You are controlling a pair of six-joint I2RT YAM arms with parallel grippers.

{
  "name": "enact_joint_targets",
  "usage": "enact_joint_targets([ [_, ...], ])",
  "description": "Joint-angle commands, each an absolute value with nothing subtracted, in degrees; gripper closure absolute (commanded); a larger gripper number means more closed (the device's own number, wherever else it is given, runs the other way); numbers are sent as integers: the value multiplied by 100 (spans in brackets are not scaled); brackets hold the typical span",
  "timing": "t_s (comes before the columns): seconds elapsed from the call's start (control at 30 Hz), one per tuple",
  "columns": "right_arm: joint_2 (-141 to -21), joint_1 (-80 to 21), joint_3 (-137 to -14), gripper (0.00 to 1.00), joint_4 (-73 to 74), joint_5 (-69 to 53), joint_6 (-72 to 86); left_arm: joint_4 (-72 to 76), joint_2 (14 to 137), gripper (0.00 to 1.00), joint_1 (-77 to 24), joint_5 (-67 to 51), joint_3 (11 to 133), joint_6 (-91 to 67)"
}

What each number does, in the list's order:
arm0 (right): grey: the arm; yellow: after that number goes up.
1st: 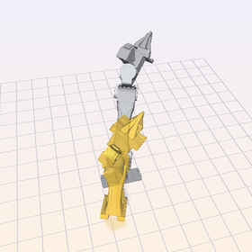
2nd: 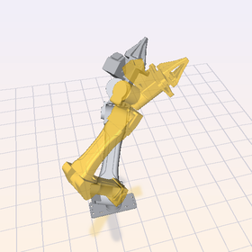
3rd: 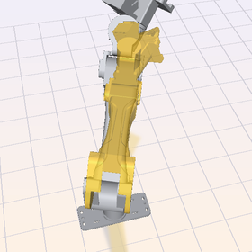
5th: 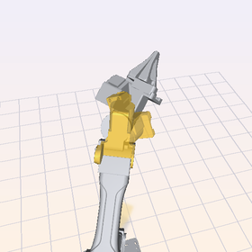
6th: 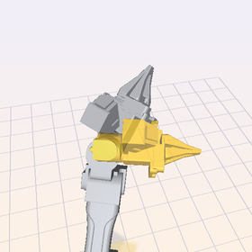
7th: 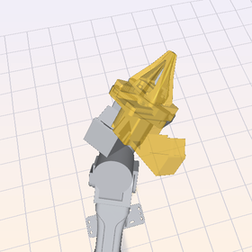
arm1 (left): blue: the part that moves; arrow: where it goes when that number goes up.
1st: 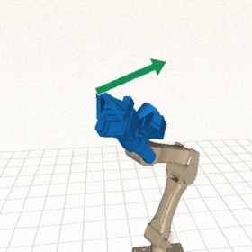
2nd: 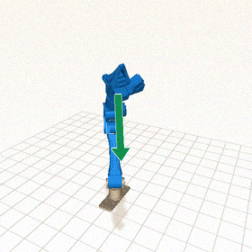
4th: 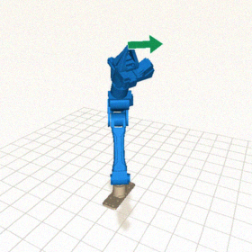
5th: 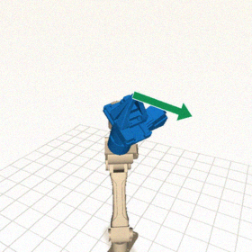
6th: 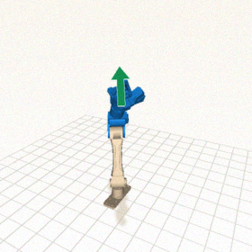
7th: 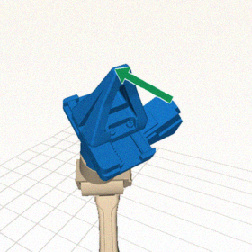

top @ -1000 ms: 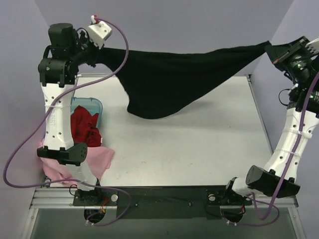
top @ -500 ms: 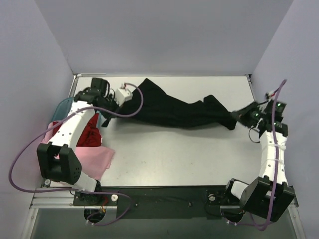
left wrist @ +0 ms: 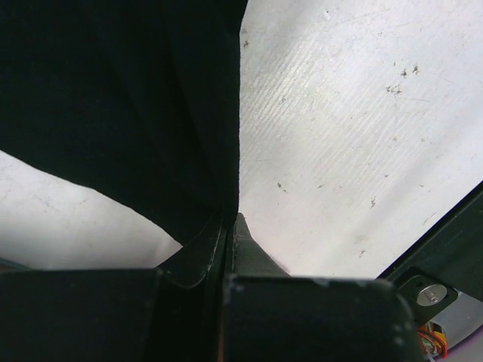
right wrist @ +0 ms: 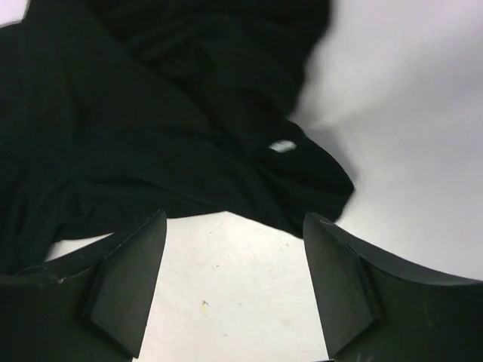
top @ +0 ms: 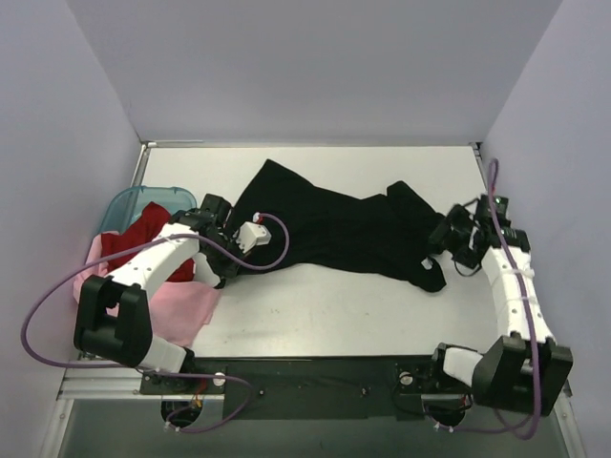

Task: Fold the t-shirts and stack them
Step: Flatten out the tshirt

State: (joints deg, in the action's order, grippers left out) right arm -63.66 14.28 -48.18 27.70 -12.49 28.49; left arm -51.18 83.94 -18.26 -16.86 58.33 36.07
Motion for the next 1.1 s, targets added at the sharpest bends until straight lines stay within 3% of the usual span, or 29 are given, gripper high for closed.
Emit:
enact_joint_targets([
  [0.0,-7679,370,-6036,35,3277,-659,1609,-4939,8113,100,-1793,-1591,5959,3612],
  [0.2,-9919,229,-7328,48,3471,-1449,1196,-4983,8051,100,-1767,-1459,6003,3665],
  [0.57,-11601,35,-8525,49,3524,-2206,466,-4974,8103,100,-1688,-1362,6169,3639],
  [0.73,-11602,-202,-8403,60,3454,-2627,422,-4983,8191,100,-1609,-1362,6302,3683],
  [0.97,-11339,-184,-8358,98,3463,-2646,545,-5071,8306,100,-1521,-1354,6504,3762],
  [1.07,-11066,-88,-8323,100,3489,-2654,580,-5089,8279,100,-1451,-1327,6565,3814],
])
